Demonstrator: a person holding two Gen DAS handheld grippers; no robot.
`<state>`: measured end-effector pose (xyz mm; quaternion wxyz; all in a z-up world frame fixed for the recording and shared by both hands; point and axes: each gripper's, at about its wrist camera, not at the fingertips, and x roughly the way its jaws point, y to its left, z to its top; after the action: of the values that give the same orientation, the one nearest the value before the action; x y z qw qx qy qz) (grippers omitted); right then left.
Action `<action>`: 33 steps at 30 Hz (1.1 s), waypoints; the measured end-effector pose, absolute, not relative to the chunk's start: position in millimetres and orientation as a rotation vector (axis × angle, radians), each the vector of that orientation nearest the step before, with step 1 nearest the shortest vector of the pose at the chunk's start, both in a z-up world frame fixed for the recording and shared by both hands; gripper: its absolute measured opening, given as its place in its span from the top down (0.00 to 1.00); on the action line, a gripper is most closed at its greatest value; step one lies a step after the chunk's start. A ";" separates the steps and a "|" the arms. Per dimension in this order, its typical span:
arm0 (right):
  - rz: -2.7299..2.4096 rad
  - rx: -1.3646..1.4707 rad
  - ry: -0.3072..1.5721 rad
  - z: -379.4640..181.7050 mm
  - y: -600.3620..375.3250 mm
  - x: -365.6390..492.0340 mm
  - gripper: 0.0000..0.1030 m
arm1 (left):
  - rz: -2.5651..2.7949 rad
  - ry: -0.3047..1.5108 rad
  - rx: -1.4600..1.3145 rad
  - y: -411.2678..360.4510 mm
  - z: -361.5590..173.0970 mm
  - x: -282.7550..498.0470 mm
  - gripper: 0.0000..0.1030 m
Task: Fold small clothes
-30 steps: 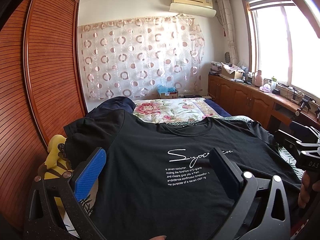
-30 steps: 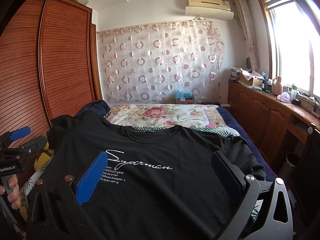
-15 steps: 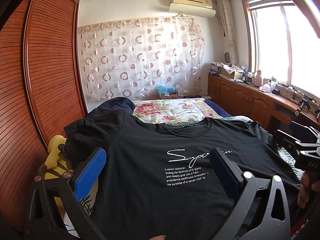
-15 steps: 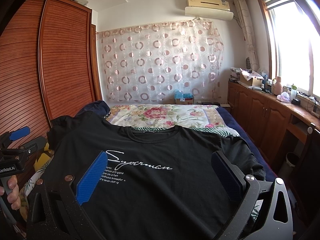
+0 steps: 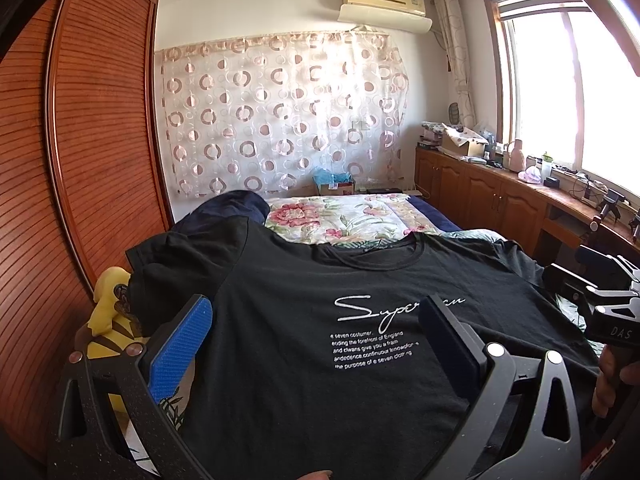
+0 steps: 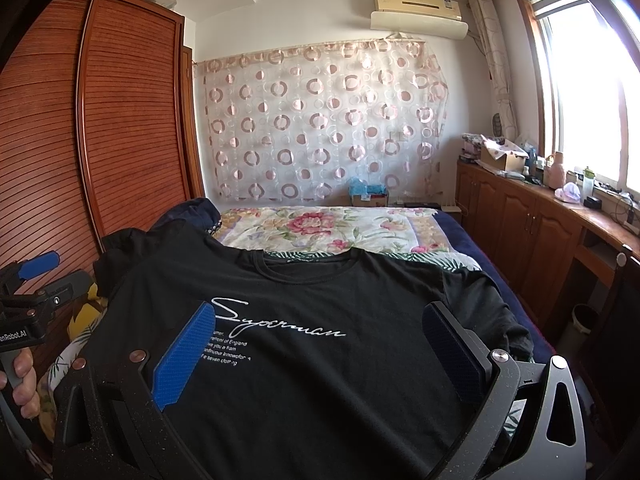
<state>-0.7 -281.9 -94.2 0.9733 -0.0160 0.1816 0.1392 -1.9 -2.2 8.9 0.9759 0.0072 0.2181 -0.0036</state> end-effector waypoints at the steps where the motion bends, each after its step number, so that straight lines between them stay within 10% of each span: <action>1: 0.281 -0.034 0.374 -96.1 -281.2 1.1 0.00 | -0.006 0.447 0.011 -0.1 8.2 -0.2 0.00; 33: 0.442 -0.097 0.500 -107.3 -269.7 68.3 0.00 | 0.073 0.599 -0.017 110.0 -43.9 43.8 0.00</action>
<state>68.3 -269.7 -107.3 0.9438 -0.0475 0.2452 0.2166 43.8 110.0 -43.9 0.9548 -0.0082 0.2949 0.0361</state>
